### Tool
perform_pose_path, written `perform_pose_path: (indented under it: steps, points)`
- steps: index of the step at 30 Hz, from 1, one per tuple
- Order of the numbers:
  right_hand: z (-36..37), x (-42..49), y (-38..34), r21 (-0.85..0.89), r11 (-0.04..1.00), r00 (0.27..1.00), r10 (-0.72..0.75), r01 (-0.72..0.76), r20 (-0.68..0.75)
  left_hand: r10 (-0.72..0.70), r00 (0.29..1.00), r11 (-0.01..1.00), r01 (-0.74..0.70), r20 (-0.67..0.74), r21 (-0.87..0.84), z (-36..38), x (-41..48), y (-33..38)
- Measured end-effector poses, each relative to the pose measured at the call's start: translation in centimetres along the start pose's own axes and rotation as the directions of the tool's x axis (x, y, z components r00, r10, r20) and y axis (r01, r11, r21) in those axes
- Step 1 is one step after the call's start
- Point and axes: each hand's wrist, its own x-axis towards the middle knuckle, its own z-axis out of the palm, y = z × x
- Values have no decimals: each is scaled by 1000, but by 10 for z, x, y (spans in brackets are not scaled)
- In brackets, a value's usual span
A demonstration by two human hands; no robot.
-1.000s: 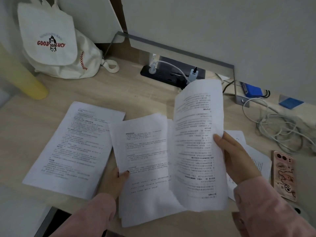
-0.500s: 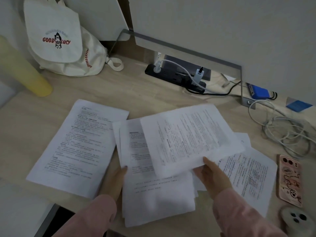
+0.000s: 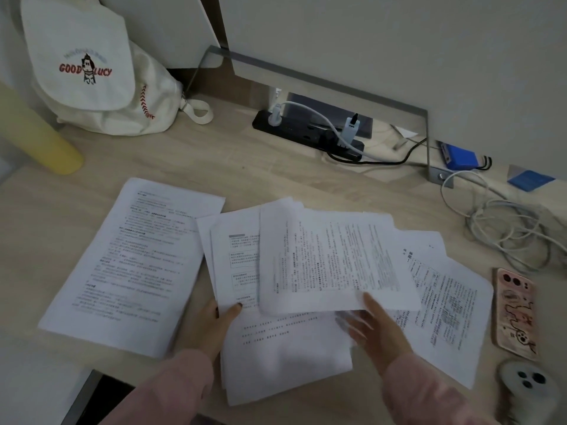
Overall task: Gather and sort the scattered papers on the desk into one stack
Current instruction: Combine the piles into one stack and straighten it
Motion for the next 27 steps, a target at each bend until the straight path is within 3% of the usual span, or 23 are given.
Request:
perform_pose_path:
  steps: [2,4,7,9,11,12,13,14,15,17,19,22,27]
  points:
    - [-14,2,-13,132,990,997,-33,41,-67,-2,1000,1000,2,-5,18,-2,1,-1]
    - [-22,3,-21,165,983,987,-49,75,-155,-9,1000,999,10,-16,35,-4,4,-3]
    - [-19,1,-16,170,983,985,-47,76,-164,-18,999,999,19,-28,27,-4,5,-5]
    - [-13,-6,-11,61,995,991,-65,73,-116,-24,999,999,25,-27,34,-2,5,-6]
    - [-11,-7,-9,-181,971,976,-178,154,-125,-23,1000,999,24,-20,36,-2,5,-7]
    - [-13,-4,-11,-407,885,943,-303,225,-137,-19,1000,999,20,-16,34,-2,5,-6]
    - [-16,0,-16,-654,701,885,-455,286,-100,-15,1000,999,16,-12,31,-2,5,-6]
    - [-21,7,-22,-854,418,810,-586,310,7,-11,1000,1000,11,-8,27,-1,5,-6]
    - [-29,16,-27,-947,107,749,-640,304,169,-12,1000,1000,12,-7,27,-1,4,-6]
    - [-37,32,-36,-893,-367,718,-544,262,434,-11,1000,1000,11,-15,16,-1,4,-7]
    - [-41,49,-41,-718,-659,657,-443,224,610,-7,1000,1000,7,-19,15,0,3,-7]
    - [-40,64,-38,-539,-825,569,-363,172,738,4,1000,1000,-4,-20,12,2,0,-6]
    - [-39,68,-36,-422,-898,484,-317,122,816,6,1000,1000,-6,-21,8,3,-1,-5]
